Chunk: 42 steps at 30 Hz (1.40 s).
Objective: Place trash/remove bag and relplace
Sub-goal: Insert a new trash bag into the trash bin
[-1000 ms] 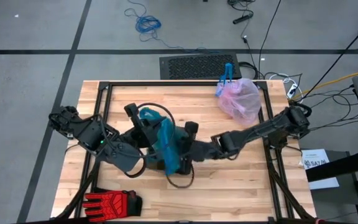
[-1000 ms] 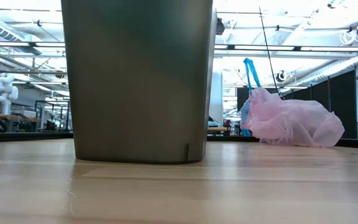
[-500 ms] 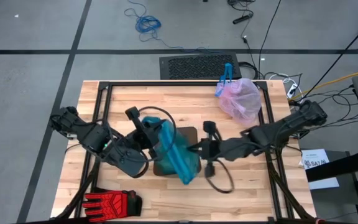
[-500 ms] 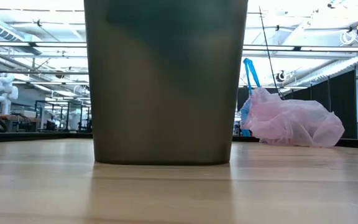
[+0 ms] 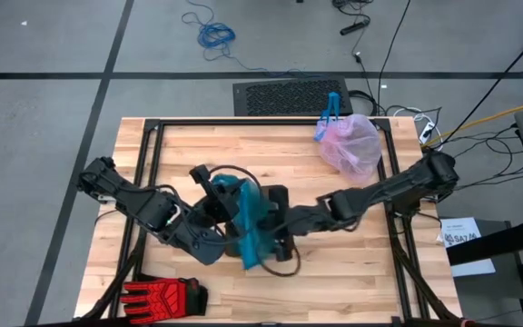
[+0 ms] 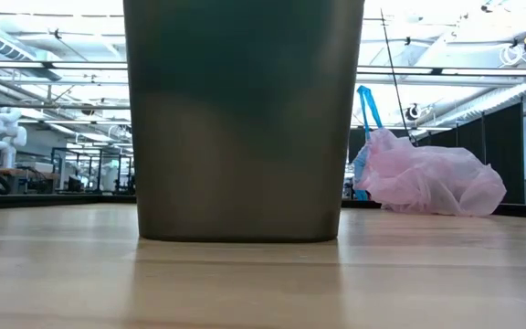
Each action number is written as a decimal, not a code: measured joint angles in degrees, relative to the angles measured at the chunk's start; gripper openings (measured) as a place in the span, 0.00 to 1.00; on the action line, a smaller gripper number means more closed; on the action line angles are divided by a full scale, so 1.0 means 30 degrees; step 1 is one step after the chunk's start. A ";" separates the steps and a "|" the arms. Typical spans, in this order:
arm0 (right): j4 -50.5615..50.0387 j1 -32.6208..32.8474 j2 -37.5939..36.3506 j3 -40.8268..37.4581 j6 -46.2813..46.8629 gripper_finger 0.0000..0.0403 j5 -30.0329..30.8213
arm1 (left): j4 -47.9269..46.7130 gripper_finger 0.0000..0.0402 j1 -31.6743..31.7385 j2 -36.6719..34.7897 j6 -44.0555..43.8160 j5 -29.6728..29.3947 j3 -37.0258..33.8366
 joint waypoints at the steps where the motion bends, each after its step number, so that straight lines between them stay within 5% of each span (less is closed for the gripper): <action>1: -0.0239 -0.0220 0.0222 0.0002 0.0328 0.00 -0.0238 | -0.0132 0.00 0.0000 0.0000 -0.0298 -0.0085 -0.0161; 7: -0.2262 -0.1057 0.0377 0.0002 0.2242 0.00 -0.1582 | -0.1564 0.00 -0.0022 0.0000 -0.2990 -0.0824 -0.1354; 17: -0.1213 -0.1336 -0.2548 0.0023 0.0802 0.00 -0.0272 | -0.3350 0.00 -0.1131 -0.0095 -0.5951 -0.2190 -0.2067; 26: 0.1321 -0.2948 0.0817 -0.0013 0.0321 0.00 -0.4921 | -0.3361 0.00 -0.1792 -0.0095 -0.6084 -0.2438 -0.2067; 42: -0.4852 -0.2797 0.4111 0.3162 0.2313 0.00 -0.4990 | -0.6009 0.00 -0.2289 -0.0131 -0.9329 -0.2382 -0.3386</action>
